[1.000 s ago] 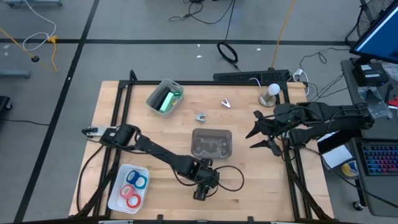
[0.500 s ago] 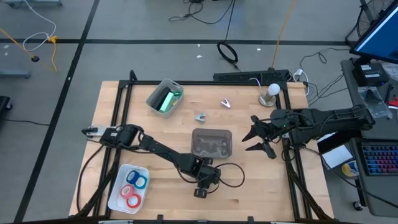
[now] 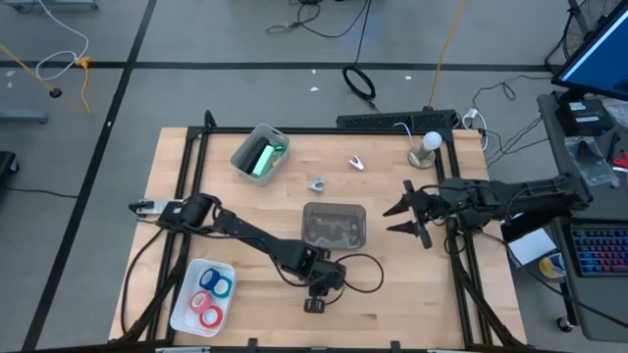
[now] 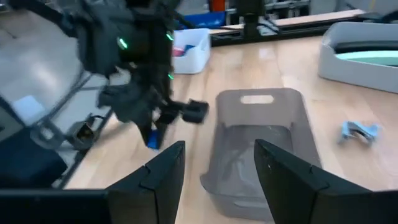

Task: Pick and place Stapler, Stapler remover, tape
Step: Put the small blue stapler into the gray bin

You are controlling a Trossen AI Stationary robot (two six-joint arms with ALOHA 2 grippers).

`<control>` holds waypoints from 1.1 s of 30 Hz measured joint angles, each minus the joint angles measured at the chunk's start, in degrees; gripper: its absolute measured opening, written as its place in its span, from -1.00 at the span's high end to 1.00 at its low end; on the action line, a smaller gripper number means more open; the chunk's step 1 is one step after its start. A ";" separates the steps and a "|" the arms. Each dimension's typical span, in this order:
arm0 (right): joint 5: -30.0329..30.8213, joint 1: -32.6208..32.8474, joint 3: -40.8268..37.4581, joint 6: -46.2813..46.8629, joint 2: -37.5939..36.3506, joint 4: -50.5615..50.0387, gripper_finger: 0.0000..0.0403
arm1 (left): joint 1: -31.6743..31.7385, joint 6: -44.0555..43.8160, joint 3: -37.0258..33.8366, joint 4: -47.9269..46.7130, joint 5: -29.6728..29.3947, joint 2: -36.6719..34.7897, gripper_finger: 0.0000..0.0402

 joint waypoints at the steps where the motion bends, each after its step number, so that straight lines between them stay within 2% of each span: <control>1: 0.54 0.00 -0.78 0.24 -1.01 -0.06 0.07 | 0.17 -0.13 0.00 -0.65 -0.13 -0.67 0.68; 8: 0.78 -0.02 -4.48 0.40 -8.35 -1.06 0.07 | 1.74 -0.55 0.08 -3.12 -1.45 -7.60 0.68; 12: 5.51 -0.04 -6.59 0.89 -11.00 -1.08 0.07 | 3.26 -2.05 0.09 -4.35 -2.71 -12.85 0.68; 16: 14.15 -0.04 -9.63 1.92 -12.55 -0.88 0.07 | 5.18 -3.59 0.09 -6.57 -8.08 -19.22 0.68; 21: 19.45 -0.04 -13.83 3.05 -13.76 4.05 0.07 | 9.33 -5.00 0.13 -13.20 -19.05 -27.10 0.68; 23: 20.44 -0.04 -15.48 3.45 -14.30 6.79 0.07 | 12.26 -4.84 0.13 -16.97 -22.78 -29.62 0.68; 26: 21.40 -0.04 -17.61 4.52 -14.83 10.26 0.07 | 18.45 -4.04 0.15 -23.09 -24.06 -32.19 0.68; 29: 21.37 -0.04 -18.96 4.91 -15.37 12.67 0.07 | 26.38 -1.18 0.15 -28.77 -23.03 -32.83 0.68; 33: 21.45 -0.07 -19.67 6.31 -15.48 13.26 0.07 | 37.76 4.93 -0.31 -32.17 -17.81 -32.43 0.68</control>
